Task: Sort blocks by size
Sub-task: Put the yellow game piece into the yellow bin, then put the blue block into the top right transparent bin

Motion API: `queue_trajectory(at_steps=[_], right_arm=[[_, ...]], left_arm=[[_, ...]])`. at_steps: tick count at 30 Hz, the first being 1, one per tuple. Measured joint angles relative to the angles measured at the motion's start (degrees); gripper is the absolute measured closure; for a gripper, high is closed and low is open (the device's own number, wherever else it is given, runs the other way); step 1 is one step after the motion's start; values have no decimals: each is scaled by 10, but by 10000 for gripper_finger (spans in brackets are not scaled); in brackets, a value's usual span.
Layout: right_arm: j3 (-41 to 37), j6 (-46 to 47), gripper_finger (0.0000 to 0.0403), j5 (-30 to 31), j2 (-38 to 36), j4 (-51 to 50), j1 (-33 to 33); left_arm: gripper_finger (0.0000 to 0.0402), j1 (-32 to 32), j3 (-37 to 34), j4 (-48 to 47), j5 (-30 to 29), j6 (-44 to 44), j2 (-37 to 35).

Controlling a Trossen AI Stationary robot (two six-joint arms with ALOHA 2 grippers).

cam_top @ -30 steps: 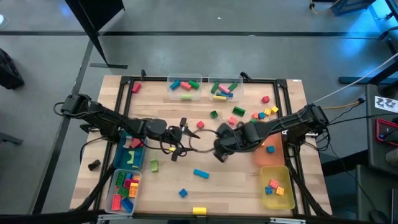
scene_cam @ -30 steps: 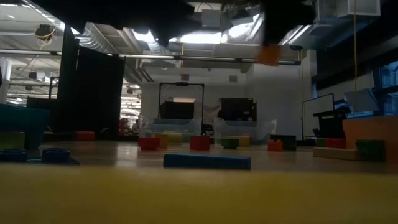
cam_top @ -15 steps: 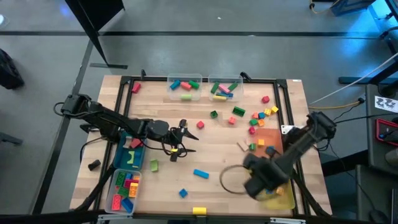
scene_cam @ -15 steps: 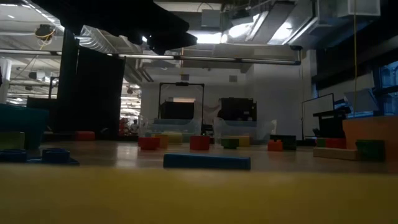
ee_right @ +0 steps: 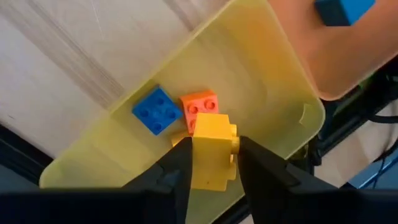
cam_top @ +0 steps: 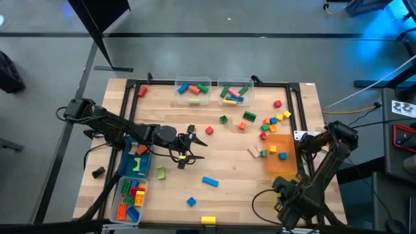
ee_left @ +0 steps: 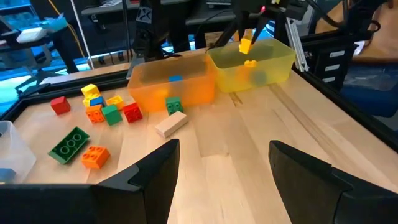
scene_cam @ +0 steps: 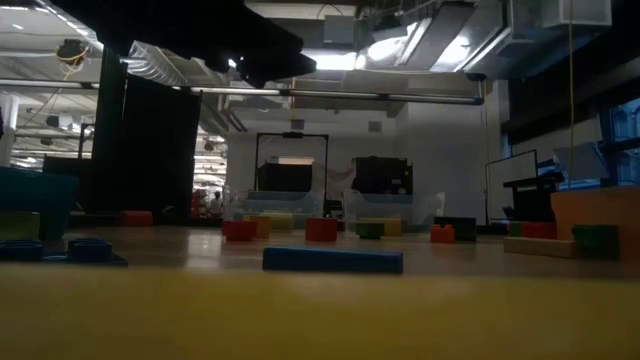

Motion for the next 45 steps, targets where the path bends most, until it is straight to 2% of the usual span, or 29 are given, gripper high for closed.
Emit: queue_trajectory(at_steps=[8,17,28,32,39,45], right_arm=[[-3,0,239,2,0,9,0],[-3,-1,202,1,0,19,0],[-4,-1,203,1,0,43,0],[-4,-1,203,-10,0,56,0],[-3,-1,204,-81,0,58,0],[24,0,204,-84,0,56,-7]], left_arm=[[171,-31,0,-22,10,6,21],[171,-69,1,44,11,-4,134],[171,-84,56,54,33,-15,255],[171,-84,64,51,36,-33,280],[171,-84,65,53,56,-53,305],[183,-83,65,63,54,-54,323]])
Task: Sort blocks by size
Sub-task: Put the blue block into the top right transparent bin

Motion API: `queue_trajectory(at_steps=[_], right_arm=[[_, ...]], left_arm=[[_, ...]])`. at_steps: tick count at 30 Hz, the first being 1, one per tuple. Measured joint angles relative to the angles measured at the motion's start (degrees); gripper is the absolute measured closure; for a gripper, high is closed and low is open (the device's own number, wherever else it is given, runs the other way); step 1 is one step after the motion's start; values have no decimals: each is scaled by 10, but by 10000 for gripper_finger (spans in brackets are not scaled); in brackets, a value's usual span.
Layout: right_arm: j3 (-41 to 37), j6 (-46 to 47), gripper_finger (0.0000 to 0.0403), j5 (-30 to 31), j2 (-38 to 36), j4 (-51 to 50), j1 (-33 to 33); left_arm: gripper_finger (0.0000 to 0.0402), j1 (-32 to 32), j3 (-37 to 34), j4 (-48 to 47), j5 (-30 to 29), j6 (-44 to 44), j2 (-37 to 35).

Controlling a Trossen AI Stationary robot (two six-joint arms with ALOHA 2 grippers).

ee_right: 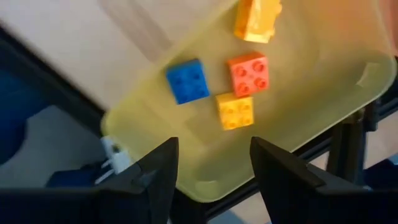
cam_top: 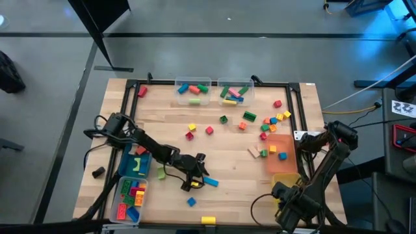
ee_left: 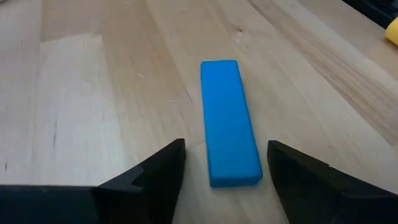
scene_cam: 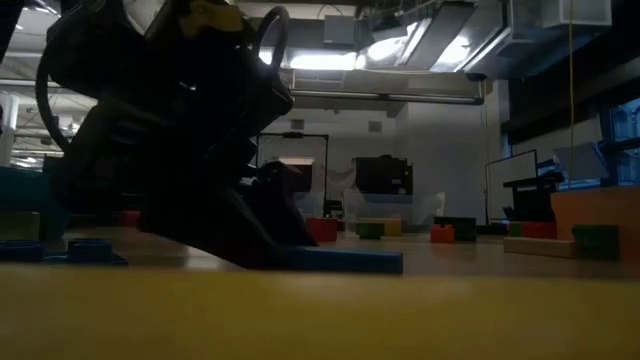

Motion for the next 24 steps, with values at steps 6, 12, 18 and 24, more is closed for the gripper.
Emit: queue_trajectory(at_steps=[6,12,18,24], right_arm=[[47,-1,204,53,0,-12,-20],[72,-52,204,194,0,-7,-50],[73,-125,204,329,0,0,-90],[71,-155,204,375,0,5,-141]], left_arm=[[264,1,-1,15,-1,16,2],[313,21,12,27,-5,-22,-2],[313,70,61,31,-7,-27,-24],[313,137,126,30,-7,6,-31]])
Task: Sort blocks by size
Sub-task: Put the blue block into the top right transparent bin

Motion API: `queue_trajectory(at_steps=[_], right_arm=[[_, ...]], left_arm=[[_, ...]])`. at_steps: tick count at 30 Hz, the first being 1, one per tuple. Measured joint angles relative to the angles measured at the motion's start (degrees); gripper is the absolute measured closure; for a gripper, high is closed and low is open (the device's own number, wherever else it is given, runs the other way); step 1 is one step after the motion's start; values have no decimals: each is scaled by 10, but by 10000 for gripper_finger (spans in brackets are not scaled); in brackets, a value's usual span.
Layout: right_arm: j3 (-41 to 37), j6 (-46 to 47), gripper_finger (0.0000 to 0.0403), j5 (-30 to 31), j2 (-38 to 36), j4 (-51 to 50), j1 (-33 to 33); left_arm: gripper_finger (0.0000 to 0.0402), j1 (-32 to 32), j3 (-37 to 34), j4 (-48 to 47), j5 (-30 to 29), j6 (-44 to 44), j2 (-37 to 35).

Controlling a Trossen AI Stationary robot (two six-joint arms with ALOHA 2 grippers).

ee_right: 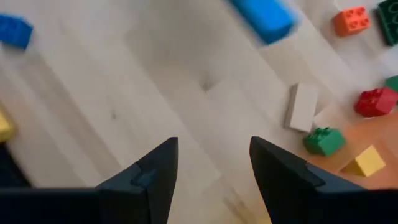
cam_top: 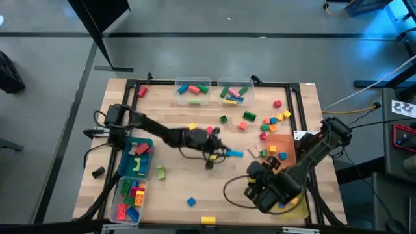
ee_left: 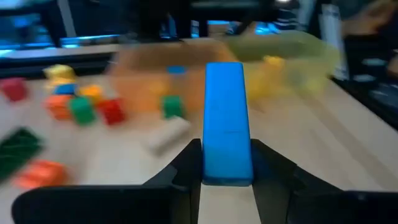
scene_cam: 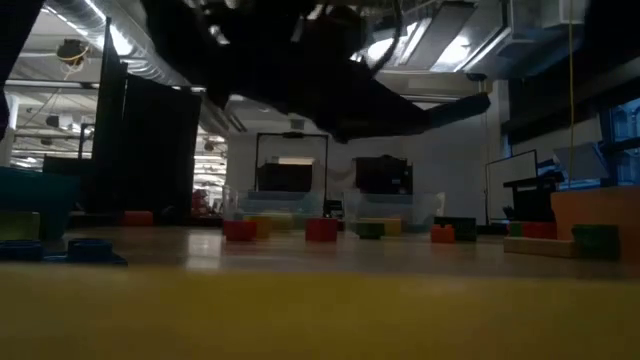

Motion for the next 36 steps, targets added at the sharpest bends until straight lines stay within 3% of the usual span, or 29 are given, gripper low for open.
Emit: queue_trajectory(at_steps=[9,21,28,36], right_arm=[[-1,-30,204,-1,0,1,-53],[-1,-60,204,33,0,1,-82],[-1,-60,204,37,0,1,-97],[-1,-90,204,37,0,1,-107]], left_arm=[[310,123,63,-26,-22,35,0],[304,269,76,-25,-35,23,2],[303,308,76,-19,-35,19,37],[302,312,77,53,-34,22,77]])
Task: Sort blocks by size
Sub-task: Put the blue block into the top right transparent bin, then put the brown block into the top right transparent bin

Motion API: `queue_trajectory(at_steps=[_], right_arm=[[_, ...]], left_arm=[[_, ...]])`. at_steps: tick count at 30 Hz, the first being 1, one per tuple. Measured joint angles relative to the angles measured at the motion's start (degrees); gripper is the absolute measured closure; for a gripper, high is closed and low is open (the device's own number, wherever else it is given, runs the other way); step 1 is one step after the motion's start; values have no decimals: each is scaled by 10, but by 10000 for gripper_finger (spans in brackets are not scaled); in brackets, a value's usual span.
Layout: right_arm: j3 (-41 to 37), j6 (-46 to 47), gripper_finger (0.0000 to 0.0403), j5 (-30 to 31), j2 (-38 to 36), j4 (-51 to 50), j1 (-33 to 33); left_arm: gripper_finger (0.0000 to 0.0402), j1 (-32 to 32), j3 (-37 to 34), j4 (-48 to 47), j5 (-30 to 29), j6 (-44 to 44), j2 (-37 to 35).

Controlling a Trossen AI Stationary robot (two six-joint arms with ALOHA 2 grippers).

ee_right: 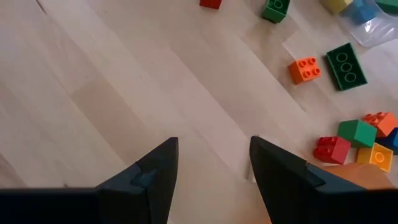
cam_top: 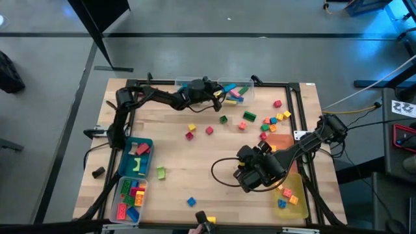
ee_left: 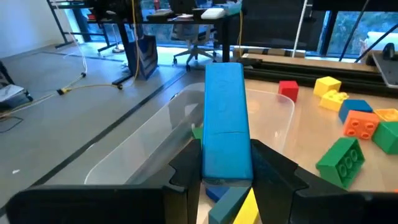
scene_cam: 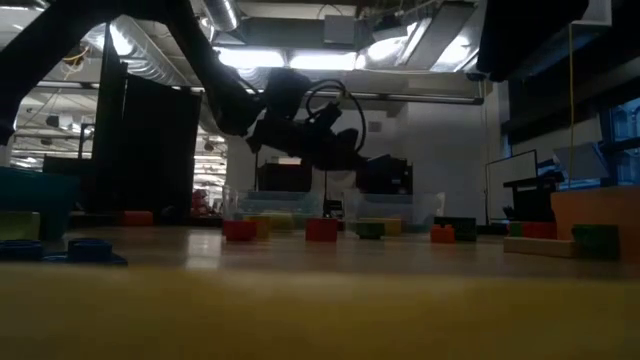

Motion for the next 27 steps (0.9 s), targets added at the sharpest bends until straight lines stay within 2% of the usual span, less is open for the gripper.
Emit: queue_trajectory(at_steps=[3,7,14,22,27], right_arm=[[0,0,204,-1,0,0,-4],[-1,1,204,-10,0,1,-16],[-44,2,204,-30,0,5,-45],[-120,2,204,-105,0,31,-85],[-168,0,204,-117,0,71,-106]], left_arm=[[295,-2,1,1,0,-18,0],[261,-2,1,0,0,-64,0],[213,-2,1,-4,0,-74,0],[217,-8,1,-5,18,-88,0],[218,-19,1,-5,22,-80,-1]])
